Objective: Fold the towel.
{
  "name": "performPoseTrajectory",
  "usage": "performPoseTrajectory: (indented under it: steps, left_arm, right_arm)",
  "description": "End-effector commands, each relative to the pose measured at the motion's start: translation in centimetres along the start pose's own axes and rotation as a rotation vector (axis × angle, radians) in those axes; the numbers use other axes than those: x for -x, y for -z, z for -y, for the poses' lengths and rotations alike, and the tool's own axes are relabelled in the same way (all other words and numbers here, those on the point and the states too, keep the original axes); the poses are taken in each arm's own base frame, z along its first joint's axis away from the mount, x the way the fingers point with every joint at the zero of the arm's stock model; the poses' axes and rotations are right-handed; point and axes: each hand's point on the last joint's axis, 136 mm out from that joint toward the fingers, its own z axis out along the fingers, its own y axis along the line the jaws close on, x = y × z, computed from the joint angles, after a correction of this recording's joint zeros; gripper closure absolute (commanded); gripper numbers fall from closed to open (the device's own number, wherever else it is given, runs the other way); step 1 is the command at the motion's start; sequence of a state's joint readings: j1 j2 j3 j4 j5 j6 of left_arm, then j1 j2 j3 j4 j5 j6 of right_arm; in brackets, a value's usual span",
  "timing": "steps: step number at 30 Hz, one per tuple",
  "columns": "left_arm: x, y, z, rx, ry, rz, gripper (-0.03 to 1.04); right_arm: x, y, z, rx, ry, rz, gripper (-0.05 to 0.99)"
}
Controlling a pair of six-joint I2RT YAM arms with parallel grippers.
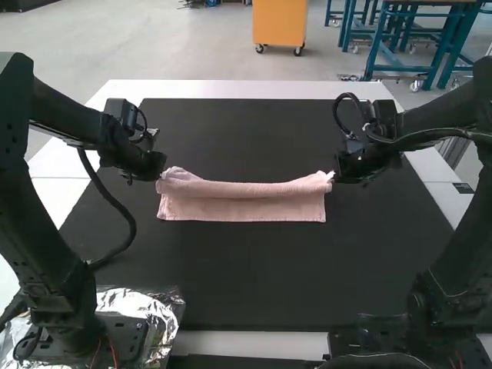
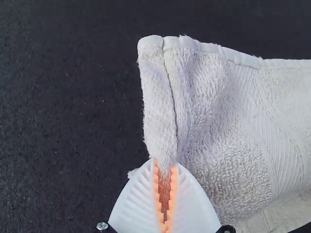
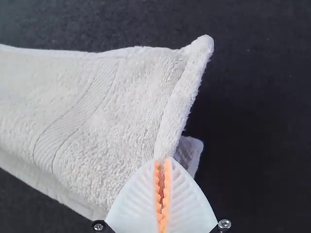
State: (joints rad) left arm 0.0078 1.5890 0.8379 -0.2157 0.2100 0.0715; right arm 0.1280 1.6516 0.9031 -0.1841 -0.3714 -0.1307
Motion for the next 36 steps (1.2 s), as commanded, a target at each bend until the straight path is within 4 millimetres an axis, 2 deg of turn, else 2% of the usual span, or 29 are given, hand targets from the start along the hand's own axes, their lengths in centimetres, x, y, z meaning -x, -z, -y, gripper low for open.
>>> performPoseTrajectory:
  steps: [1,8,13,14,15,16,17,18,19,21,24,26,31,36]
  left_arm:
    - [-1.2,0.1,0.3,-0.002,-0.02,-0.02,0.99]
    - [-4.5,-0.3,0.5,0.0,-0.004,-0.092,0.99]
    - [-5.2,-0.4,0.3,0.014,-0.004,-0.093,0.99]
    - [-5.3,-0.5,0.3,0.019,-0.005,-0.091,0.99]
    - [-5.3,-0.5,0.3,0.02,-0.007,-0.086,0.94]
    - [-5.3,-0.6,0.2,0.02,-0.007,-0.086,0.75]
    - [-5.2,-0.5,0.3,0.018,-0.009,-0.083,0.44]
    - [-5.1,-0.5,0.3,0.015,-0.006,-0.082,0.23]
    - [-4.8,-0.4,0.3,0.015,-0.002,-0.074,0.2]
    - [-3.9,-0.1,0.2,0.015,0.003,-0.043,0.02]
    - [-2.4,0.7,-0.2,0.028,0.008,0.007,0.03]
    - [-1.2,1.3,-0.5,0.037,0.02,0.046,0.03]
    - [1.2,2.4,-1.0,0.047,0.05,0.111,0.04]
    - [2.3,2.8,-0.9,0.037,0.073,0.129,0.04]
  right_arm:
    - [-1.0,0.3,-0.3,0.012,-0.004,-0.012,0.96]
    - [-3.7,-0.1,-0.5,0.024,-0.026,-0.081,0.96]
    - [-5.9,-0.6,-0.4,0.021,-0.053,-0.125,0.95]
    - [-6.3,-0.8,-0.4,0.02,-0.057,-0.137,0.89]
    - [-6.6,-0.9,-0.2,0.012,-0.059,-0.144,0.71]
    - [-6.7,-0.9,-0.1,0.004,-0.055,-0.147,0.46]
    - [-6.7,-0.9,0.2,-0.014,-0.051,-0.147,0.2]
    - [-6.5,-0.9,0.3,-0.021,-0.044,-0.145,0.06]
    - [-6.3,-0.8,0.2,-0.019,-0.038,-0.141,0.01]
    - [-5.5,-0.4,-0.3,-0.005,-0.028,-0.131,0.01]
    - [-3.3,0.5,-0.7,-0.004,-0.024,-0.077,0.01]
    - [-2.6,0.7,-1.0,-0.001,-0.036,-0.06,0.02]
    - [-3.2,-0.4,-2.2,0.02,-0.031,-0.078,0.02]
    - [-4.1,-1.7,-2.9,0.032,-0.015,-0.105,0.02]
